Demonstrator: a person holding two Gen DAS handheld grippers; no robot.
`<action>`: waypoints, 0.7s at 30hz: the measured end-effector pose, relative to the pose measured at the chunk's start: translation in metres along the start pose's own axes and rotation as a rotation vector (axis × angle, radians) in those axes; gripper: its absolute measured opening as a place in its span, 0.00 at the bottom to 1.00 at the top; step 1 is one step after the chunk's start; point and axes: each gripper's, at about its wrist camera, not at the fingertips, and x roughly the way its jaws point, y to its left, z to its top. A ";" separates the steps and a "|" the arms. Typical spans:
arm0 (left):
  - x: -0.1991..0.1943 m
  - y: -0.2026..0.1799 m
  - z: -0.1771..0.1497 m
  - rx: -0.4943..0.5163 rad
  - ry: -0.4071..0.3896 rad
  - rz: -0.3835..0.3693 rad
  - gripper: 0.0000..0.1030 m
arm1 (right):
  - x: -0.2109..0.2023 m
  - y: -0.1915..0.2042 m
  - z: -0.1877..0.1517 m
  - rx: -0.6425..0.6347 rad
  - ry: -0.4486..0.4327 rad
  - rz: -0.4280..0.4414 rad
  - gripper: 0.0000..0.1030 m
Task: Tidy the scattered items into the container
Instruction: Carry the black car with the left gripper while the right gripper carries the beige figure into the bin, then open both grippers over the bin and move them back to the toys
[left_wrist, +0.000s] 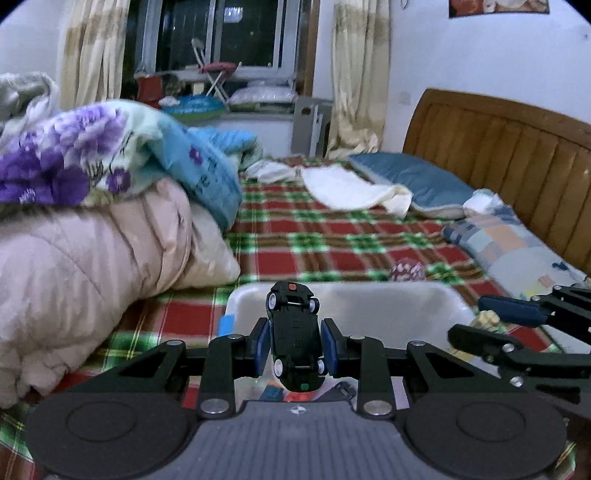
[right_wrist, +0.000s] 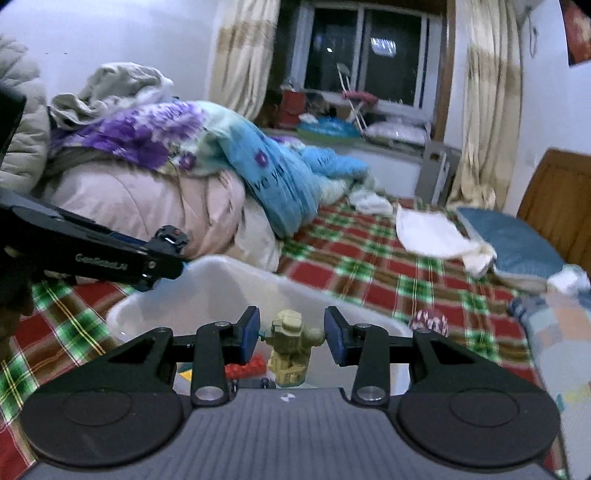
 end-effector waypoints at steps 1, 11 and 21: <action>0.004 0.001 -0.002 -0.004 0.010 0.004 0.32 | 0.002 -0.001 -0.002 0.000 0.009 -0.003 0.41; 0.031 0.002 -0.011 0.026 0.092 0.037 0.49 | 0.024 -0.003 -0.010 0.008 0.088 -0.010 0.73; 0.029 0.002 -0.012 0.034 0.088 0.048 0.68 | 0.017 -0.003 -0.011 -0.006 0.052 -0.030 0.94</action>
